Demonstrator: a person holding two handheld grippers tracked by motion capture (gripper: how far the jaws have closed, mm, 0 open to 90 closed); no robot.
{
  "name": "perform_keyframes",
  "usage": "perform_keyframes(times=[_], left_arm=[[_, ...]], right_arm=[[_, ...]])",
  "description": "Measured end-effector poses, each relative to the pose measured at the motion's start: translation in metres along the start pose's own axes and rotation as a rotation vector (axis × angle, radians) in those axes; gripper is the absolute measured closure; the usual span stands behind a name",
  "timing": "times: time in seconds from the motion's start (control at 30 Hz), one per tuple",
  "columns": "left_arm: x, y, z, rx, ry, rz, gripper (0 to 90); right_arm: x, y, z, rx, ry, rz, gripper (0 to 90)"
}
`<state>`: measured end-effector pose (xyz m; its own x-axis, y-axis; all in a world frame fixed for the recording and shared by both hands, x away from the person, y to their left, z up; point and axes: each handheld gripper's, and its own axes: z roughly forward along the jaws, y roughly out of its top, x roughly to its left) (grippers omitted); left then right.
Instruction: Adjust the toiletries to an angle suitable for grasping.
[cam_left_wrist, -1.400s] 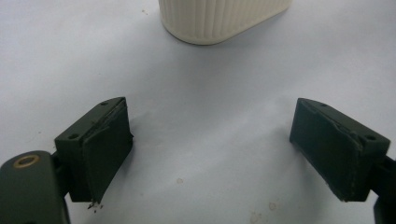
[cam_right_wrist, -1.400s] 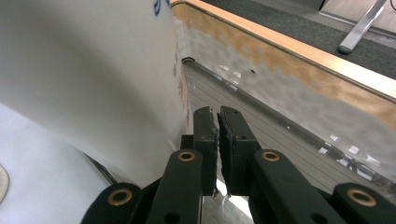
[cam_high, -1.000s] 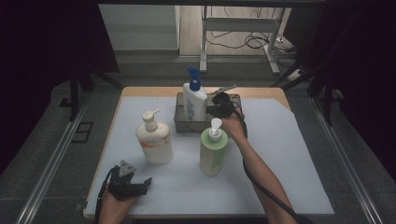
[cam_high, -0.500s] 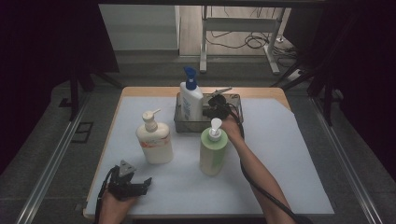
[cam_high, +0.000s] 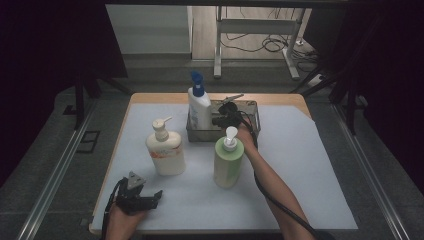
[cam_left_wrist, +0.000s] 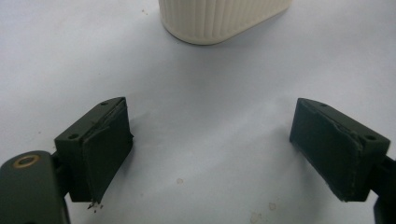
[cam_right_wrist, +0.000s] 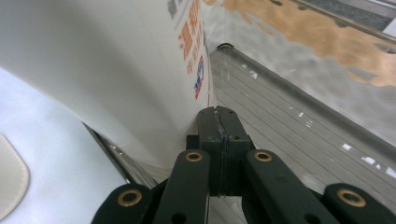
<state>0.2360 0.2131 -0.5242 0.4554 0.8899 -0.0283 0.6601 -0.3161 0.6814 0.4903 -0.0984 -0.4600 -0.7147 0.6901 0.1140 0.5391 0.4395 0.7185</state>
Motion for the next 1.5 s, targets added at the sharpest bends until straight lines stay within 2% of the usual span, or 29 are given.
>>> perform_keyframes(times=[0.1, 0.83, 0.93, 1.0, 1.1, 1.3, 1.47, 1.5], left_arm=[[0.0, 0.0, 0.0, 0.0, 0.0, 0.0, 12.2], [0.0, 0.0, 0.0, 0.001, 0.0, 0.0, 12.2], [0.0, 0.0, 0.0, 0.001, 0.0, 0.0, 12.2], [0.0, 0.0, 0.0, 0.001, 0.0, 0.0, 12.2], [0.0, 0.0, 0.0, 0.001, 0.0, 0.0, 12.2], [0.0, 0.0, 0.0, 0.001, -0.001, 0.0, 12.2], [0.0, 0.0, 0.0, 0.001, -0.001, 0.0, 12.2], [0.0, 0.0, 0.0, 0.001, -0.001, 0.0, 12.2]], right_arm=[[0.004, 0.002, 0.002, 0.003, 0.005, -0.015, 89.9], [0.004, 0.002, 0.005, 0.011, 0.018, -0.008, 90.0], [0.007, 0.003, 0.006, 0.011, 0.032, -0.021, 90.0], [0.014, 0.004, 0.009, 0.011, 0.065, -0.047, 89.7], [0.019, 0.006, 0.012, 0.018, 0.052, -0.067, 89.7], [0.017, 0.005, 0.012, 0.014, 0.068, -0.056, 89.9], [0.019, 0.006, 0.011, 0.021, 0.073, -0.067, 90.0], [0.019, 0.006, 0.011, 0.02, 0.078, -0.054, 89.9]])
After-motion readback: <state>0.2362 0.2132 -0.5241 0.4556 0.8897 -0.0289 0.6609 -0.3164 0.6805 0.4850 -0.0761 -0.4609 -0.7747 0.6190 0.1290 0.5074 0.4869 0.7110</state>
